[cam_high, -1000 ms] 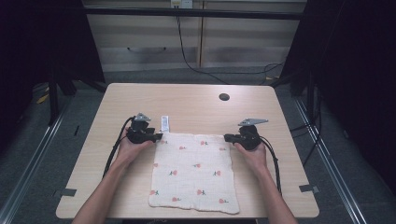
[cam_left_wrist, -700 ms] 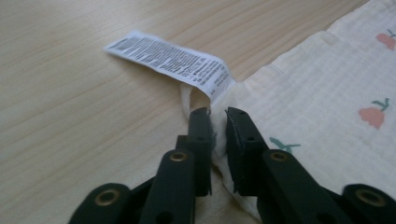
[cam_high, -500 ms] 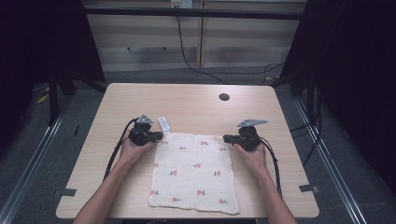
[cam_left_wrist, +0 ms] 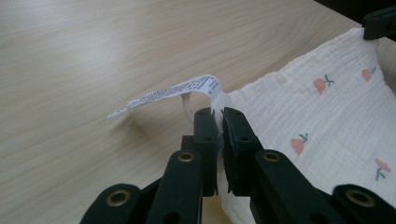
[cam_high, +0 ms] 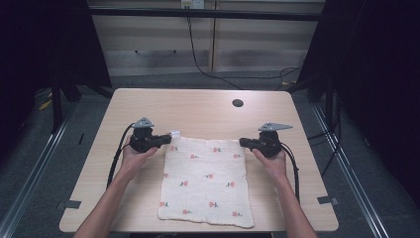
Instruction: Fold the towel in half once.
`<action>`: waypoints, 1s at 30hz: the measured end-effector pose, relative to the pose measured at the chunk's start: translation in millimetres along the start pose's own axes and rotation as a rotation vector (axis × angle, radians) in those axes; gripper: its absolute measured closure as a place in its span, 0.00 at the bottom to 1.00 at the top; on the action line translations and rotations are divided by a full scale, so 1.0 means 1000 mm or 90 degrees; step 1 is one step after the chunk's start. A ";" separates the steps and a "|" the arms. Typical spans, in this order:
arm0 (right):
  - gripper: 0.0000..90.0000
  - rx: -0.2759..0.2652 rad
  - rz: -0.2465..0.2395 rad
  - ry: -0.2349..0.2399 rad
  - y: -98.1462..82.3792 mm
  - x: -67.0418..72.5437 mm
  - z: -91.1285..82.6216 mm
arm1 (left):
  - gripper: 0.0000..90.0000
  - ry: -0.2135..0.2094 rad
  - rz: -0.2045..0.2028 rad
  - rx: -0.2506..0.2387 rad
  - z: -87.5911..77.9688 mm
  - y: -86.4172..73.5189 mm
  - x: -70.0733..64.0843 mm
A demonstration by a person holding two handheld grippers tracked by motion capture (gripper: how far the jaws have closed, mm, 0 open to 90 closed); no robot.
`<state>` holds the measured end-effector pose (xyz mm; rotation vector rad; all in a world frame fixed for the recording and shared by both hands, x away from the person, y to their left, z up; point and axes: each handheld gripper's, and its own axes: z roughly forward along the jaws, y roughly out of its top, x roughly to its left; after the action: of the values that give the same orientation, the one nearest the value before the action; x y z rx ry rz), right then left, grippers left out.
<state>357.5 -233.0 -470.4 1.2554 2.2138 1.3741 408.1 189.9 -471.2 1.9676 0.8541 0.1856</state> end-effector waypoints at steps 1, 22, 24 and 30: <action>0.96 -0.003 0.000 0.002 0.001 0.000 -0.001 | 0.94 0.000 -0.004 -0.006 -0.002 0.001 0.000; 0.96 -0.121 -0.039 0.007 0.033 0.022 -0.045 | 0.94 -0.034 0.038 -0.139 -0.050 0.037 -0.025; 0.96 -0.137 -0.051 0.010 0.038 0.028 -0.051 | 0.94 -0.034 0.043 -0.152 -0.057 0.040 -0.027; 0.96 -0.147 -0.060 0.034 0.044 0.031 -0.061 | 0.94 -0.034 0.046 -0.156 -0.060 0.040 -0.029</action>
<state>326.4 -237.8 -395.7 1.0339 2.0485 1.5890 379.2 201.8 -400.2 1.7667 0.6918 0.2664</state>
